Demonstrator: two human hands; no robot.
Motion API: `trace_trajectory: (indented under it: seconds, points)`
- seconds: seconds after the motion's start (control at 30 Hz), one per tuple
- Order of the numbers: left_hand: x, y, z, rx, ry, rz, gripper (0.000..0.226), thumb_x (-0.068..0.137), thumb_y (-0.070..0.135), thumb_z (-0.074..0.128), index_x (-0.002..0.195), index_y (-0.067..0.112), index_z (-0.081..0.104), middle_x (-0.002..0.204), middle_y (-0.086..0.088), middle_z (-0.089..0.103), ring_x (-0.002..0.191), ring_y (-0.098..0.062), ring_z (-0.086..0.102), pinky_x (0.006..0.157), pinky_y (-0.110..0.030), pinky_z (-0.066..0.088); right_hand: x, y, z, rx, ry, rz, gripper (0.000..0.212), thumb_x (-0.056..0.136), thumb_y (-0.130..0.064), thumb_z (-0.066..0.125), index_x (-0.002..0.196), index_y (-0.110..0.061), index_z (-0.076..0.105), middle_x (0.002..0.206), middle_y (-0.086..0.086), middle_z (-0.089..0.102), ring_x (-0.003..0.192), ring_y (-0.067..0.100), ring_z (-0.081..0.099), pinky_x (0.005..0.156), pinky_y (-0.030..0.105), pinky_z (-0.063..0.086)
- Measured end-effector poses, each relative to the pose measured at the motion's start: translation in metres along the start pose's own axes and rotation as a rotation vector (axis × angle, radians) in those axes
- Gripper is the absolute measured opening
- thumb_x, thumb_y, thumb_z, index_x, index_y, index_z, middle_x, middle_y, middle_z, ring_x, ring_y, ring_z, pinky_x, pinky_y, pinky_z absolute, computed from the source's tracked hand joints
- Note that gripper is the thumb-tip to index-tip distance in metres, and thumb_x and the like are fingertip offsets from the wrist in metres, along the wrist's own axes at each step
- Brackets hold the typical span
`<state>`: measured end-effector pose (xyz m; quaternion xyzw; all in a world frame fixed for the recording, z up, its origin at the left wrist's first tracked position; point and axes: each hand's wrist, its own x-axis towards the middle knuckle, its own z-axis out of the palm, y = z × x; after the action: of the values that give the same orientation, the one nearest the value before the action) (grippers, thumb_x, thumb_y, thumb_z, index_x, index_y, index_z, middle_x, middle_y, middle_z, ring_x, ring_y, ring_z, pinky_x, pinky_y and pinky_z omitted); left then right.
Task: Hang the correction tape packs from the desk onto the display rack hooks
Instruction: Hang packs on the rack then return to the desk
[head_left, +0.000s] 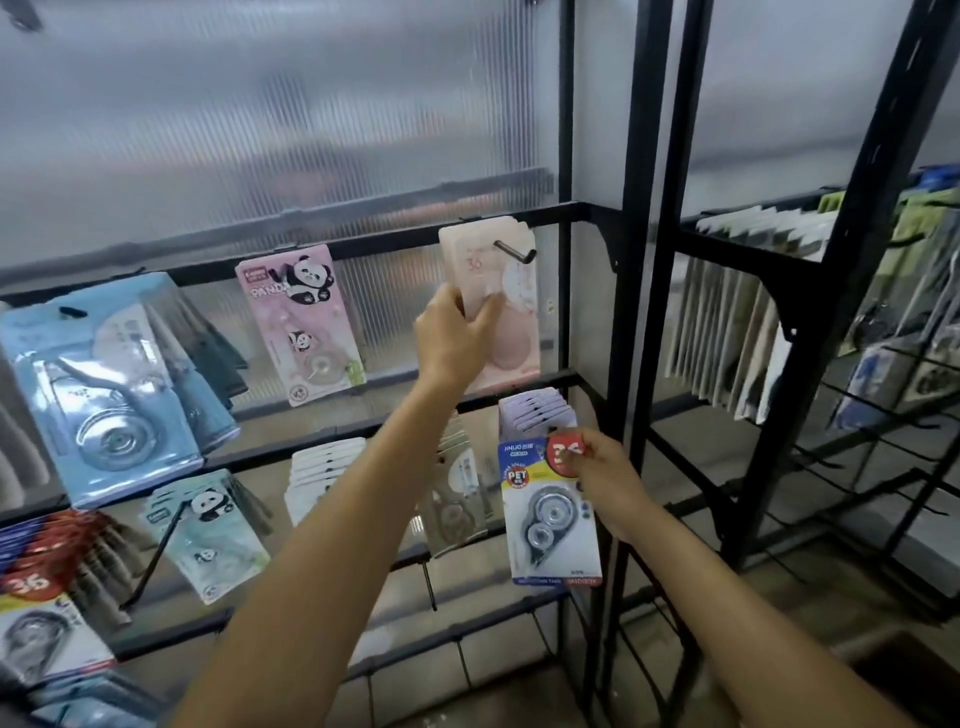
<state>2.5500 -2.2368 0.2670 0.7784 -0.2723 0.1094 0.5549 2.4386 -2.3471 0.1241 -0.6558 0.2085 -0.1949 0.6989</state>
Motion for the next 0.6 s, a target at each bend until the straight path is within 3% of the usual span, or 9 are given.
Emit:
trace_trajectory:
  seconds: [0.07,0.13,0.27,0.43,0.5,0.6]
  points:
    - [0.011,-0.003,0.000,0.036,0.006,-0.085,0.029,0.089,0.042,0.063,0.096,0.016,0.051,0.085,0.005,0.057,0.069,-0.003,0.056,0.057,-0.024,0.052,-0.001,0.001,-0.003,-0.011,-0.024,0.007,0.021,0.091,0.001,0.054,0.092,-0.018,0.064,0.089,0.009,0.071,0.076,0.021,0.070,0.069,0.034,0.056]
    - [0.013,-0.008,-0.001,0.065,0.003,-0.130,0.037,0.086,0.048,0.065,0.097,0.016,0.050,0.083,0.007,0.055,0.071,-0.005,0.056,0.056,-0.022,0.048,-0.003,0.003,-0.004,-0.024,-0.021,0.009,0.022,0.091,0.002,0.053,0.091,-0.017,0.064,0.086,0.007,0.072,0.074,0.019,0.070,0.069,0.034,0.056]
    - [-0.010,-0.031,-0.010,0.121,0.021,-0.120,0.049,0.085,0.045,0.067,0.115,0.010,0.050,0.101,-0.001,0.056,0.091,-0.014,0.055,0.072,-0.022,0.045,-0.006,0.011,0.001,-0.054,-0.005,0.035,0.018,0.090,0.000,0.056,0.086,-0.016,0.064,0.084,0.009,0.072,0.076,0.024,0.070,0.072,0.037,0.056]
    - [-0.071,-0.080,-0.033,0.131,-0.089,-0.238,0.038,0.092,0.039,0.059,0.118,0.012,0.051,0.107,-0.002,0.062,0.094,-0.015,0.059,0.083,-0.033,0.053,-0.008,0.009,0.051,-0.126,-0.084,-0.027,0.025,0.088,0.002,0.058,0.081,-0.021,0.063,0.078,-0.003,0.068,0.071,0.011,0.065,0.066,0.022,0.054]
    - [-0.092,-0.101,-0.052,0.140,-0.112,-0.272,0.032,0.093,0.040,0.058,0.114,0.016,0.054,0.098,0.004,0.063,0.086,-0.010,0.060,0.074,-0.026,0.051,-0.013,0.007,0.083,-0.100,-0.168,-0.045,0.026,0.089,0.007,0.054,0.085,-0.017,0.064,0.079,-0.003,0.068,0.068,0.004,0.064,0.060,0.015,0.051]
    - [-0.116,-0.124,-0.092,0.123,-0.090,-0.296,0.025,0.093,0.039,0.058,0.107,0.018,0.059,0.092,0.006,0.065,0.083,-0.011,0.060,0.073,-0.021,0.049,-0.023,0.004,0.134,-0.083,-0.297,-0.071,0.021,0.090,0.006,0.054,0.094,-0.011,0.065,0.088,0.004,0.069,0.077,0.010,0.065,0.068,0.018,0.053]
